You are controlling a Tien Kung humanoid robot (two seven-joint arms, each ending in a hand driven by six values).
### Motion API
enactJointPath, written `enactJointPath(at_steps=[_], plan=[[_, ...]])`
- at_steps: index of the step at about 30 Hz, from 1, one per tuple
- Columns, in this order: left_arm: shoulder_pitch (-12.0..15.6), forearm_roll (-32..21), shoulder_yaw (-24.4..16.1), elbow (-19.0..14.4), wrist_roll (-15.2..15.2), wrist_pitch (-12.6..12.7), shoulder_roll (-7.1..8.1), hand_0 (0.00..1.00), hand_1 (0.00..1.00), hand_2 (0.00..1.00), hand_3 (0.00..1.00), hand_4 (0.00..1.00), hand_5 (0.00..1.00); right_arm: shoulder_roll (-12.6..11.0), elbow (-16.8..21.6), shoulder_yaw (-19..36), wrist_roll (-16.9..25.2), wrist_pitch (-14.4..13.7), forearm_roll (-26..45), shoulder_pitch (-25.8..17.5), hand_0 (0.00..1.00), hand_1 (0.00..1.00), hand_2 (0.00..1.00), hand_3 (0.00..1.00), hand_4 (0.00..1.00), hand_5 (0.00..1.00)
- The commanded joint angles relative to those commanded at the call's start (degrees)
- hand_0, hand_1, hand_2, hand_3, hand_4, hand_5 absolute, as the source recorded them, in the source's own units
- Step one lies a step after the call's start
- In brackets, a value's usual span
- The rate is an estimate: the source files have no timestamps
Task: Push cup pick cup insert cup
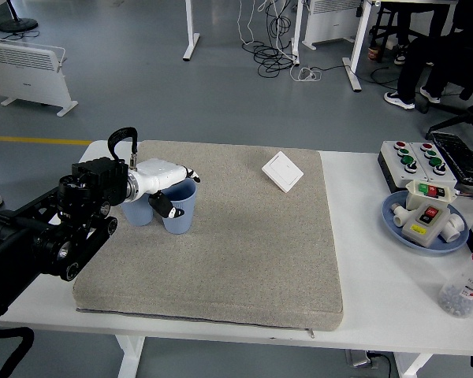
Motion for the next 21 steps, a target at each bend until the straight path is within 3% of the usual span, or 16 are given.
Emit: enactJointPath(at_steps=[5, 6, 10, 11, 17, 18, 21], plan=[[0.03, 0.0, 0.1, 0.34, -0.84, 0.91, -0.01, 0.634, 0.752, 0.88, 0.801, 0.537, 0.002, 0.0, 0.0, 0.02, 0.0, -0.01, 0.08, 0.01, 0.774, 0.678, 0.676, 0.567, 0.127, 0.473], [0.06, 0.0, 0.13, 0.37, -0.96, 1.08, 0.0, 0.548, 0.673, 0.781, 0.706, 0.472, 0.002, 0.0, 0.0, 0.03, 0.0, -0.01, 0.1, 0.01, 0.774, 0.678, 0.676, 0.567, 0.128, 0.472], [0.3, 0.0, 0.0, 0.37, -1.57, 2.01, -0.01, 0.548, 0.673, 0.781, 0.706, 0.472, 0.002, 0.01, 0.0, 0.03, -0.01, -0.01, 0.08, 0.04, 0.774, 0.678, 0.676, 0.567, 0.128, 0.472], [0.39, 0.0, 0.03, 0.24, -1.79, 2.35, 0.03, 0.519, 0.551, 0.554, 0.508, 0.312, 0.002, 0.0, 0.0, 0.01, 0.0, 0.0, 0.11, 0.04, 0.774, 0.678, 0.676, 0.567, 0.128, 0.471], [0.86, 0.0, -0.39, -1.21, -2.42, 3.26, 0.53, 0.519, 0.551, 0.554, 0.508, 0.312, 0.002, 0.0, 0.0, 0.09, 0.01, 0.0, 0.06, 0.01, 0.774, 0.678, 0.676, 0.567, 0.128, 0.471], [0.91, 0.0, -0.43, -1.41, -2.44, 3.25, 0.61, 0.484, 0.499, 0.481, 0.462, 0.293, 0.002, 0.0, 0.0, 0.1, 0.02, 0.0, 0.06, 0.0, 0.774, 0.677, 0.674, 0.567, 0.129, 0.471], [1.28, 0.0, -0.8, -2.56, -2.43, 2.99, 1.08, 0.484, 0.499, 0.481, 0.462, 0.293, 0.002, 0.0, 0.0, 0.16, 0.0, 0.01, 0.06, -0.03, 0.774, 0.677, 0.674, 0.567, 0.129, 0.471]])
